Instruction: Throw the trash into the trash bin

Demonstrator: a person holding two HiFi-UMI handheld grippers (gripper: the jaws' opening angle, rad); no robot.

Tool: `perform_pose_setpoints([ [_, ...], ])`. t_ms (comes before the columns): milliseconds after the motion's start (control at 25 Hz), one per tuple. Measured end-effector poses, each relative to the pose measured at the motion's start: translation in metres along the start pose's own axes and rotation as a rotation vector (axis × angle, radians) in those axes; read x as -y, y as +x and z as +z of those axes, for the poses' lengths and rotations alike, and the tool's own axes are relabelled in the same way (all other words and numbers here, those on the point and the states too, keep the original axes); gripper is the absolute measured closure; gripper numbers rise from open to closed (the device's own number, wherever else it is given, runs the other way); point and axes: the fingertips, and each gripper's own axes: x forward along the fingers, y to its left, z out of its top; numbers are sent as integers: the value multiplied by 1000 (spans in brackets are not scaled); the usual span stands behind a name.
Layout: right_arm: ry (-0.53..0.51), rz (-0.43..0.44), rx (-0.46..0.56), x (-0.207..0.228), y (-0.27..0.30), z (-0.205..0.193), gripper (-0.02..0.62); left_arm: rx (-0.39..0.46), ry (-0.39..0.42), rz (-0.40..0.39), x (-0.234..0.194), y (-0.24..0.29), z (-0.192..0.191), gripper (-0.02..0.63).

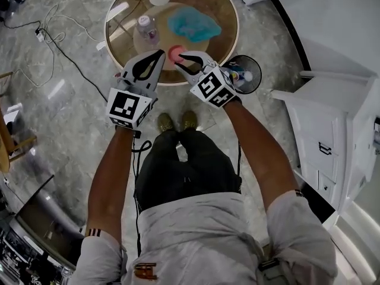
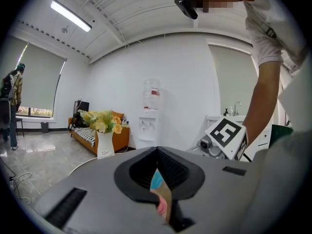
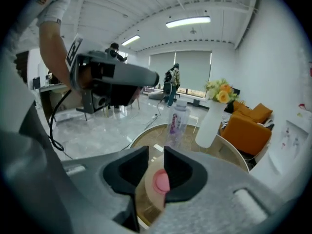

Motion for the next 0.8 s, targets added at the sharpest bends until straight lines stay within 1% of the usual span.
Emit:
perform_pose_setpoints([
  [200,-103,74,-143,-16,36,-46,492,-6,-9,-4,-7,-2,-20,607],
  [320,-139,105,-216,-23,52,-68,492,-12,-7,-8,-10,-1,-29,607],
  [560,-171,127,-315,-24,77,-101,492,-17,-1,-34,-13,5,-41,607],
  [680,-204,141,-359,-25,87,-114,494,-21,-2,-38,-14,8,-45,607],
  [800,-215,144,-392,-25,95,-124,494,-21,-6,-44,-15,9,-49,607],
])
